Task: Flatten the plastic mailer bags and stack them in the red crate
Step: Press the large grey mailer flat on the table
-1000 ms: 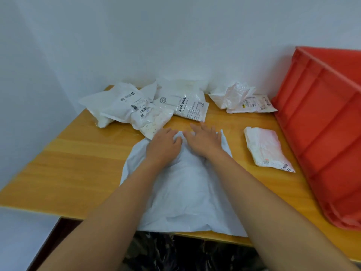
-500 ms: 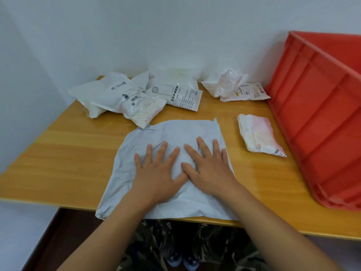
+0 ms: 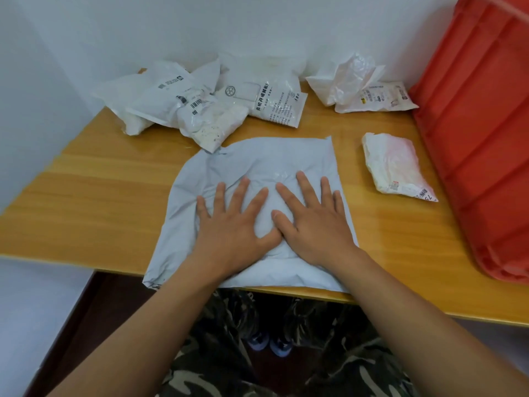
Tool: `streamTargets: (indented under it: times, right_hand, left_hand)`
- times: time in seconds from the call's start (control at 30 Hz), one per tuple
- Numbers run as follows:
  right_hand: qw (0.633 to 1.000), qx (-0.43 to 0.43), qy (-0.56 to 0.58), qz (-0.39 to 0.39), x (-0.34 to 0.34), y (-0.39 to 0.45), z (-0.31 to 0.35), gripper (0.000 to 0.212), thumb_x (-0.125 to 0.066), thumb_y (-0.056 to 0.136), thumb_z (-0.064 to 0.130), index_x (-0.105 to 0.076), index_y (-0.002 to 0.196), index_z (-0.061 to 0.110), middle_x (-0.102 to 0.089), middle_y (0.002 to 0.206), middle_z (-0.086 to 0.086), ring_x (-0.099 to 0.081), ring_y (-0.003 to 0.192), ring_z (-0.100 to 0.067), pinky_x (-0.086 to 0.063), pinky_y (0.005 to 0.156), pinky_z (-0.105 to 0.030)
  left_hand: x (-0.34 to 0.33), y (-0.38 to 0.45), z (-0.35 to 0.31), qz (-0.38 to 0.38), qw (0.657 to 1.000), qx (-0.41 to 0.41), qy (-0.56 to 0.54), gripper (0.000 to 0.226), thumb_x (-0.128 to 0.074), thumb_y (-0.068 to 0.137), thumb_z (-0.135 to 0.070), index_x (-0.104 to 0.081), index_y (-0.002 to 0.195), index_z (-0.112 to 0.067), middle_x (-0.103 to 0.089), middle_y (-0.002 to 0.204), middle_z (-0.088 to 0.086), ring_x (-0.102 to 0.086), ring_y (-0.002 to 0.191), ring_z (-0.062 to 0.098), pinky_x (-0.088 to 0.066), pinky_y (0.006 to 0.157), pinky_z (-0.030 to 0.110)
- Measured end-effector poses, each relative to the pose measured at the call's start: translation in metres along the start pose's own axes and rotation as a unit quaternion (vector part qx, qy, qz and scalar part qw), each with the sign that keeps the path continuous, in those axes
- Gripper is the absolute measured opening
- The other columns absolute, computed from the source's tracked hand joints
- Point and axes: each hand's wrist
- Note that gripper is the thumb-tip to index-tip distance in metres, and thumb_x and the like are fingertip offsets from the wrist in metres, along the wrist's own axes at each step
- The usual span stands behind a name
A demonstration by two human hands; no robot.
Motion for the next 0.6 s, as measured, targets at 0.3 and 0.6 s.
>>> streamTargets:
  times: [0.3, 0.6]
  right_hand:
    - [0.999, -0.005, -0.005, 0.043, 0.015, -0.005, -0.004, 0.064, -0.020, 0.096, 0.068, 0.003, 0.153, 0.052, 0.022, 0.163, 0.013, 0.025, 0.149, -0.030, 0.012, 0.120, -0.052]
    - [0.997, 0.056, -0.052, 0.017, 0.067, 0.031, -0.039, 0.088, -0.018, 0.072, 0.092, 0.011, 0.148, 0.058, 0.025, 0.162, 0.014, 0.033, 0.146, -0.025, 0.015, 0.117, -0.056]
  left_hand:
    - [0.008, -0.003, -0.008, 0.048, 0.999, -0.011, -0.015, 0.096, -0.001, 0.064, -0.084, 0.005, 0.152, -0.048, 0.019, 0.163, -0.012, 0.018, 0.150, 0.028, 0.008, 0.117, 0.062]
    - [0.060, 0.043, 0.010, 0.034, 0.990, -0.130, -0.034, 0.099, -0.026, 0.066, -0.095, -0.008, 0.153, -0.050, 0.006, 0.165, -0.012, 0.012, 0.151, 0.018, 0.002, 0.123, 0.046]
Point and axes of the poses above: each hand's wrist, its own y-axis towards the middle knuckle, its own x-axis out of the back of the hand, z = x × y
